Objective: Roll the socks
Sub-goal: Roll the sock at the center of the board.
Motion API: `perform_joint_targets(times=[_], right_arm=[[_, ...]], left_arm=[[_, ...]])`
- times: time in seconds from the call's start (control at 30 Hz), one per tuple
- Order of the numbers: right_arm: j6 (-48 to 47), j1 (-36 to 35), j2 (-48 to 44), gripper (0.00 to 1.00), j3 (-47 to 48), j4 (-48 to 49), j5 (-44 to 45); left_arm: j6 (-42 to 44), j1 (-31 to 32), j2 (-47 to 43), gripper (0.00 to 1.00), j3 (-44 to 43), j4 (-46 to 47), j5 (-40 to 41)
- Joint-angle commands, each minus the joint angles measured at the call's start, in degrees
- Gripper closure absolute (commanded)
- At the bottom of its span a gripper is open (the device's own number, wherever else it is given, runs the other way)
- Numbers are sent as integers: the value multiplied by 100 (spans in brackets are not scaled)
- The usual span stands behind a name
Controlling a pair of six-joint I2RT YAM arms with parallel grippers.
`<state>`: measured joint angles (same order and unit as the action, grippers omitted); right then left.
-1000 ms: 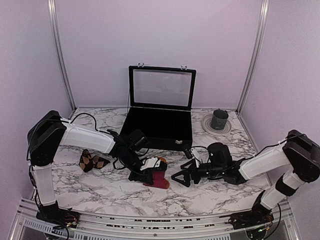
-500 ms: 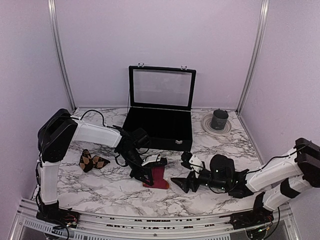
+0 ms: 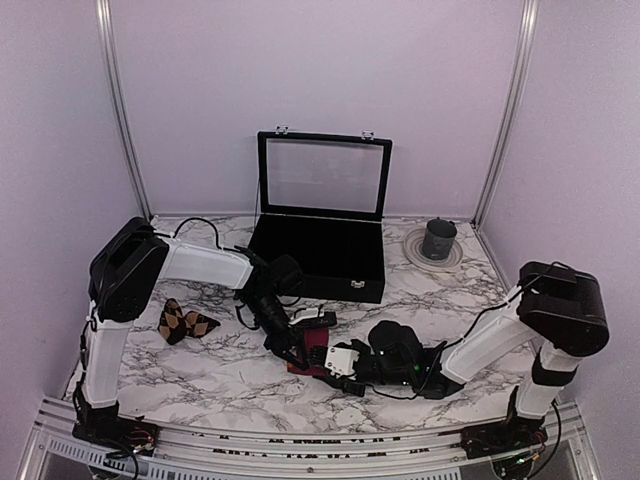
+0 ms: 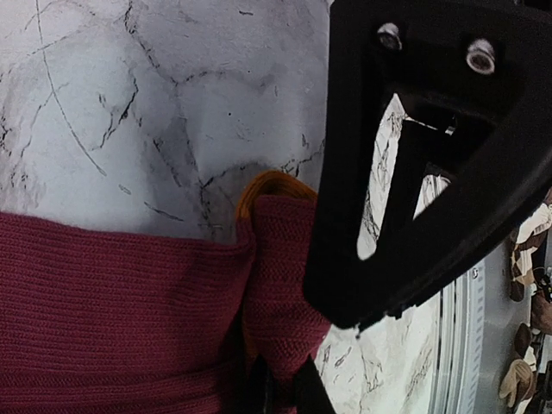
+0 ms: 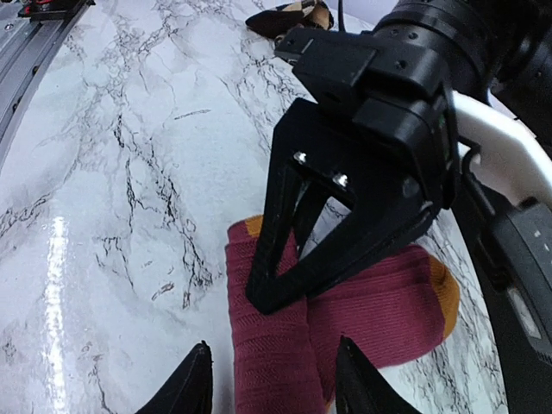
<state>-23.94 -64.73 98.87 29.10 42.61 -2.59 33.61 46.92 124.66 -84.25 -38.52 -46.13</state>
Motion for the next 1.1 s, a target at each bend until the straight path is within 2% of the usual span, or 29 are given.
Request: perform_joint_targets(times=[0.0,0.13,0.23,0.3,0.37,0.43,0.47,0.53,0.6,0.67,0.8,1.07], right_arm=[[-402,4,338,58,275,-77,-242],[-344,132,501,71,396,-326,-434],[-65,314,610,81,442,-517,-628],[152,456,664,85,502,-702,-899],[412,580,706,89,568,-949,-1144],[663,690,713,94,604,-1176,-1421],[787,736,713,97,601,-1238,-1573],[1078,819,700,100,583,-1329,-1812],[1352,890,679,100,560,-1431,-2056],[1586,917,664,100,578,-1596,-2185],[1994,951,656,100,754,-2105,-2433],[3002,1006,1340,100,1962,-3338,-2946]], left_arm=[[24,-1,417,100,46,-314,576],[155,0,370,98,105,-262,552],[232,-4,189,87,301,-51,569],[275,-3,-45,76,504,180,574],[273,1,-350,65,851,630,639],[243,1,-774,54,1363,1331,822],[240,-10,-1033,51,1650,1761,883],[312,-7,-1566,39,2249,2551,944],[364,-17,-2069,36,2879,3267,960],[420,-19,-2430,28,3203,3802,928],[583,-7,-2723,27,3563,4252,870],[972,147,-2828,39,3869,4477,1133]])
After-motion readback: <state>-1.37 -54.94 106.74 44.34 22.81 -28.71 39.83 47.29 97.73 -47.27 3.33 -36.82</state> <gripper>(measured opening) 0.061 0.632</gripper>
